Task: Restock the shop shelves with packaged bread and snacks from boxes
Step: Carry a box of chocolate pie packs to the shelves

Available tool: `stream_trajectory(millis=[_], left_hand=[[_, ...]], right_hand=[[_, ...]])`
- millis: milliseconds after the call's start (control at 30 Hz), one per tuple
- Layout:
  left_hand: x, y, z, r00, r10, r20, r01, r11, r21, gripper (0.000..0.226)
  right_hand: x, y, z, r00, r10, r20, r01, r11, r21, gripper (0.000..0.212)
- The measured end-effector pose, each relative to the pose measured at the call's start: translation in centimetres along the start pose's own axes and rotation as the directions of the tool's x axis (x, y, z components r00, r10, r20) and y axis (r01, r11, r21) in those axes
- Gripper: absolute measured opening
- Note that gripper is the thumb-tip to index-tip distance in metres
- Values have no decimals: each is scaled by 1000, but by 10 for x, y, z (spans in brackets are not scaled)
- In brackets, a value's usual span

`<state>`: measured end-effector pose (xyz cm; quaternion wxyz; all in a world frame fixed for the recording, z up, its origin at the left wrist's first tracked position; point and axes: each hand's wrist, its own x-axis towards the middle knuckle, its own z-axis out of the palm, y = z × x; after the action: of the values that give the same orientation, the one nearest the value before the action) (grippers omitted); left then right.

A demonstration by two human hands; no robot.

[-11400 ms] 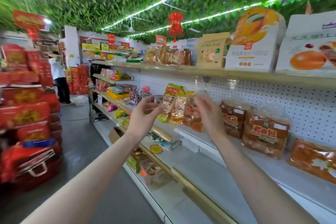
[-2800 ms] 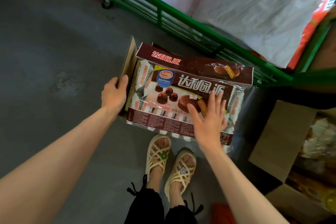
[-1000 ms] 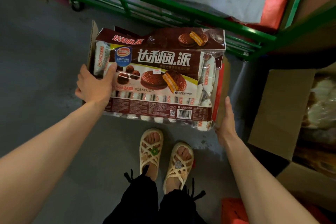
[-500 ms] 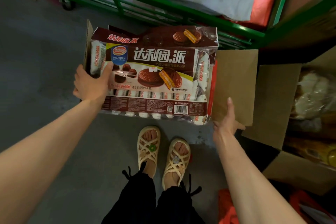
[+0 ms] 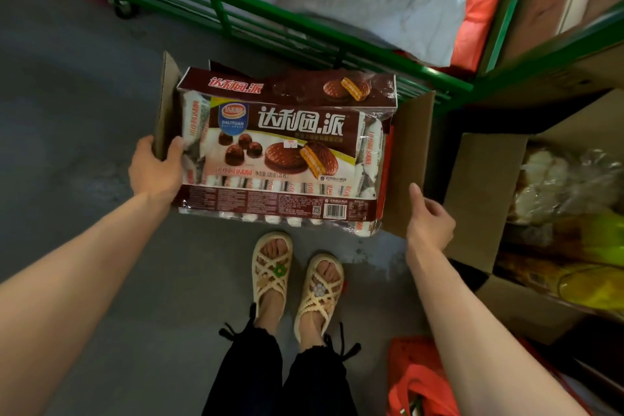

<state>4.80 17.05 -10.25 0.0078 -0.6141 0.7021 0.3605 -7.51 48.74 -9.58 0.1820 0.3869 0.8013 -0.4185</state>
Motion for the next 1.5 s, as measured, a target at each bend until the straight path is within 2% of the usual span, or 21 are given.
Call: stream_trajectory(millis=[200, 400, 700, 800, 1167, 1500], left_hand=[[17, 0, -12, 1000, 12, 5, -12, 998, 67, 46], [35, -4, -12, 999, 5, 43, -9, 996, 84, 37], [46, -7, -12, 999, -30, 36, 28, 998, 51, 42], [49, -9, -13, 999, -21, 29, 20, 999, 50, 42], [39, -13, -28, 1000, -13, 5, 13, 999, 48, 44], [-18, -4, -112, 993, -65, -97, 59, 996, -61, 40]], right_hand=[[9, -37, 19, 992, -102, 69, 108, 991, -79, 36], [22, -41, 33, 988, -127, 91, 137, 984, -112, 33], [34, -40, 41, 980, -148, 132, 173, 963, -208, 36], [38, -38, 41, 979, -175, 102, 194, 954, -230, 44], [28, -33, 34, 944, -315, 95, 329, 898, -291, 45], [-45, -84, -2, 918, -355, 178, 395, 860, -324, 33]])
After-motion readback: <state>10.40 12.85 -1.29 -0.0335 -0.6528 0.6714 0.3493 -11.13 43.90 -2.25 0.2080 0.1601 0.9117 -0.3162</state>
